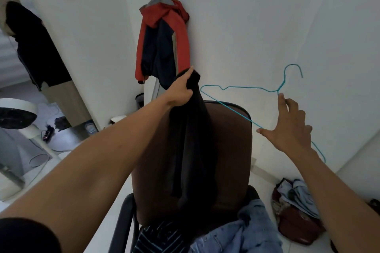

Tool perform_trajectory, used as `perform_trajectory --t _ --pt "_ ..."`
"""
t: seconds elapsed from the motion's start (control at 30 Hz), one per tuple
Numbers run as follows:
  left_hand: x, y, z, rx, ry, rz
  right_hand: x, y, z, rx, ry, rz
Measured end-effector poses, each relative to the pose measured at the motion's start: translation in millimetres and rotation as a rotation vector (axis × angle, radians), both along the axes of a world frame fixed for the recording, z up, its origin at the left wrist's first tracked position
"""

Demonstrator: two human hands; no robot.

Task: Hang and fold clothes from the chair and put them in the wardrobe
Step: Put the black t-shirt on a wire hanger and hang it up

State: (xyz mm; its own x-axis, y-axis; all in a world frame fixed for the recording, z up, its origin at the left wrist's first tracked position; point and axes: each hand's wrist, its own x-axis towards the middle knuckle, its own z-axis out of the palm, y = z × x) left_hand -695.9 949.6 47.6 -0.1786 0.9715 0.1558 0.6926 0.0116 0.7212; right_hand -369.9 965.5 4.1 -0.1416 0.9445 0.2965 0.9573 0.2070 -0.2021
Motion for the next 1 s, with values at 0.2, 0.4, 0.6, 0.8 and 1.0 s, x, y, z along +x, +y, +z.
perform_trajectory --t 0.2,0.4,0.6,0.8,1.0 --pt "-5.6 9.9 -9.1 0.067 0.003 0.024 -4.2 5.5 -9.7 -0.028 -0.009 0.031" --pt "-9.1 10.6 -2.4 0.42 -0.547 0.4 -10.2 5.8 -9.6 -0.04 -0.036 0.034" --pt "-43.0 -17.1 2.2 0.308 -0.416 0.451 -19.3 -0.3 -10.4 -0.037 -0.091 0.049" --pt "-83.1 -55.9 -8.0 0.13 0.03 0.395 -35.3 -8.8 -13.6 -0.041 -0.125 0.084" --pt "-91.5 -77.6 -22.9 -0.059 0.294 0.529 -46.9 -11.5 -13.9 -0.033 -0.15 0.077"
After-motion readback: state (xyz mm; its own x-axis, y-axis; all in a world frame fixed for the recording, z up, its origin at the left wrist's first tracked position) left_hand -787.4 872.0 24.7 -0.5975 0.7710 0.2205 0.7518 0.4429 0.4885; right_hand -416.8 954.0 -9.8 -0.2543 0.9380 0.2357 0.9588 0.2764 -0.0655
